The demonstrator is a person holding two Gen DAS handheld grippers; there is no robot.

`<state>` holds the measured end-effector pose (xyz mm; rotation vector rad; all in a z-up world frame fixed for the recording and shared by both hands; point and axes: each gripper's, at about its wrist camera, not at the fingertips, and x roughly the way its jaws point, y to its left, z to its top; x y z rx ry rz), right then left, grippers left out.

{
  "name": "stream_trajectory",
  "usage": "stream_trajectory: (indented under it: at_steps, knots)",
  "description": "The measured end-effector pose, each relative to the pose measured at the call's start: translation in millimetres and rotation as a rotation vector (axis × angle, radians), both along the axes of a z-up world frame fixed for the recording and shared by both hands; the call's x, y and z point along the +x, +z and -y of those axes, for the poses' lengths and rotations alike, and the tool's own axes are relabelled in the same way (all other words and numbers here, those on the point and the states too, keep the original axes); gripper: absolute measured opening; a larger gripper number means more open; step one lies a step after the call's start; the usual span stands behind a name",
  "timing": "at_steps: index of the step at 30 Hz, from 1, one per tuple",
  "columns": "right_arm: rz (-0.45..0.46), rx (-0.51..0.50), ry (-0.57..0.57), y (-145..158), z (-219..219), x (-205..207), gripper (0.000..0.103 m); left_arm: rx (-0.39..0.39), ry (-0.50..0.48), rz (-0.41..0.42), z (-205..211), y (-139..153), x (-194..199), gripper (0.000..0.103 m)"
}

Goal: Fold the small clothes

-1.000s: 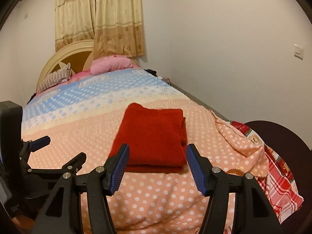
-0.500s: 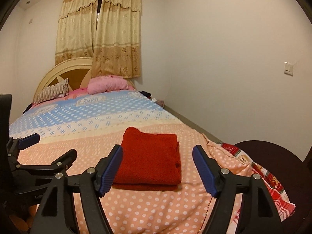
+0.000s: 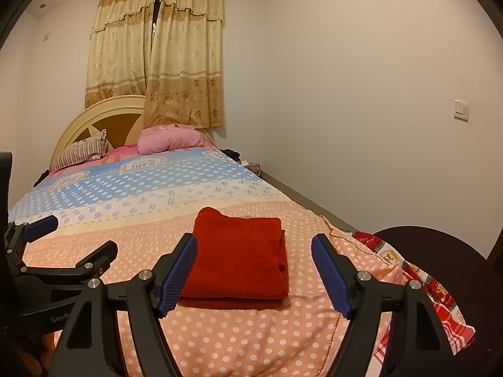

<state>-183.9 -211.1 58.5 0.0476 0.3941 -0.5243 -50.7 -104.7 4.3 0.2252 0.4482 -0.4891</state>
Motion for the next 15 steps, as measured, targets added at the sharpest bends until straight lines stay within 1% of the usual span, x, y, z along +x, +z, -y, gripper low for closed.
stream_trajectory:
  at_steps: [15]
  knots:
    - [0.002, 0.006, -0.009, -2.7, 0.5, 1.0, 0.076, 0.004, 0.006, -0.013, 2.8, -1.9, 3.0, 0.103]
